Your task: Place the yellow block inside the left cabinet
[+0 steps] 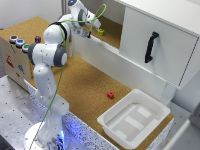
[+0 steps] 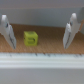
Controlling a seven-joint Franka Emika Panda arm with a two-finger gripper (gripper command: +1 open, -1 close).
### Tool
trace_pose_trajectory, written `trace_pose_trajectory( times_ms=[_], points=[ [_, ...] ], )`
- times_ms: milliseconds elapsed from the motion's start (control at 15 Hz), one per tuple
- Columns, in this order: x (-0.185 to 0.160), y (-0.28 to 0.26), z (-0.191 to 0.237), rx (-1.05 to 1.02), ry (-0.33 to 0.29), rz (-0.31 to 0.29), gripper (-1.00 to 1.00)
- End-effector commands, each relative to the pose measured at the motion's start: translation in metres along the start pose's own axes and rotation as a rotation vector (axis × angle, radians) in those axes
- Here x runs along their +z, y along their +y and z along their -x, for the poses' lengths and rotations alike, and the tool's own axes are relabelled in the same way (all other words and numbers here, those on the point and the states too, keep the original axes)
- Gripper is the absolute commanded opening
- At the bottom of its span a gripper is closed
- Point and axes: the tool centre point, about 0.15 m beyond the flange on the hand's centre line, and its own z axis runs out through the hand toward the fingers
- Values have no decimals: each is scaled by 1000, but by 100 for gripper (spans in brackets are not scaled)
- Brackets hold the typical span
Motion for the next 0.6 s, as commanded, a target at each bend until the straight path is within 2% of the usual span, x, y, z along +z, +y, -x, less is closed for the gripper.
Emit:
trace_pose_trajectory(
  times_ms=[0, 267, 333, 400, 533],
  points=[
    [0, 61, 114, 58, -44, -19, 100],
    [20, 128, 170, 85, -144, -101, 100],
    [32, 145, 181, 65, -183, -157, 100],
    [46, 155, 193, 38, -207, -141, 100],
    [70, 176, 218, -22, -242, -173, 100]
  ],
)
